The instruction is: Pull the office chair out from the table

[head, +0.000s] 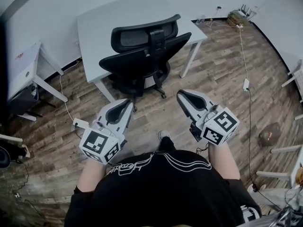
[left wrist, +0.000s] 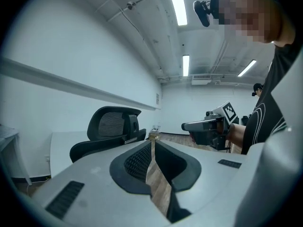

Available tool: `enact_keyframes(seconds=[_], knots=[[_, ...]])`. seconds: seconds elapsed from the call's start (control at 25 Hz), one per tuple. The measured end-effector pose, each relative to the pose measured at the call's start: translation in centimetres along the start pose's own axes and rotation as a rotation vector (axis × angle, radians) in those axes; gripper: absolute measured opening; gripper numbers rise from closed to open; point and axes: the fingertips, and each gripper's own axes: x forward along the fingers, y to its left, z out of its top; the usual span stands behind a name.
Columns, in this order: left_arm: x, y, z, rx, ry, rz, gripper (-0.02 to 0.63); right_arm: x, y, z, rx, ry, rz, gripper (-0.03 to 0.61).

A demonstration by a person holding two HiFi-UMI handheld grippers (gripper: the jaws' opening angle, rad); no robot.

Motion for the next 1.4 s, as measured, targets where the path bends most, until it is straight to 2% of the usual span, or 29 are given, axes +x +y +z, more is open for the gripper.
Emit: enact_keyframes(seconds=[0.28,0.44,0.52,0.72,0.84,0.96,1.08,1.24,1.4], knots=[[7.3,4.6,0.8,-0.011,0.027,0.105,0.009,3.1,-10.6,2.3,-0.081,0.025,-0.011,0.040],[9.8,7.0,0.8,0.014,0.049,0.167,0.011,4.4,-15.8,3.1,-0.093,0.042,-0.003,0.044],[10.8,8.1,0.7,0.026,0.063,0.189,0.017,5.2,-18.0,3.5,-0.139,0.055,-0.010,0.086],[12.5,10.6,0.4,0.062,0.102,0.256,0.103,7.2,-22.6,3.3,-0.277,0.124,-0.023,0.173],[13.1,11.9,0.0,0.125,0.138,0.288,0.165,8.6,-24.6,2.9,-0.358,0.168,-0.007,0.242],[13.4,13.1,-0.7,0.209,0.202,0.301,0.224,10.2,-26.0,3.0,-0.409,0.188,0.024,0.278],[13.5,14.6,-1.4,0.296,0.272,0.318,0.250,11.6,-27.9,2.6,-0.527,0.242,0.031,0.287],[13.5,16.6,-2.2,0.373,0.349,0.334,0.250,13.1,-29.5,0.1,-0.753,0.383,0.077,0.287],[13.5,18.5,-3.5,0.454,0.451,0.339,0.250,14.5,-31.5,-1.2,-0.956,0.439,0.064,0.287]])
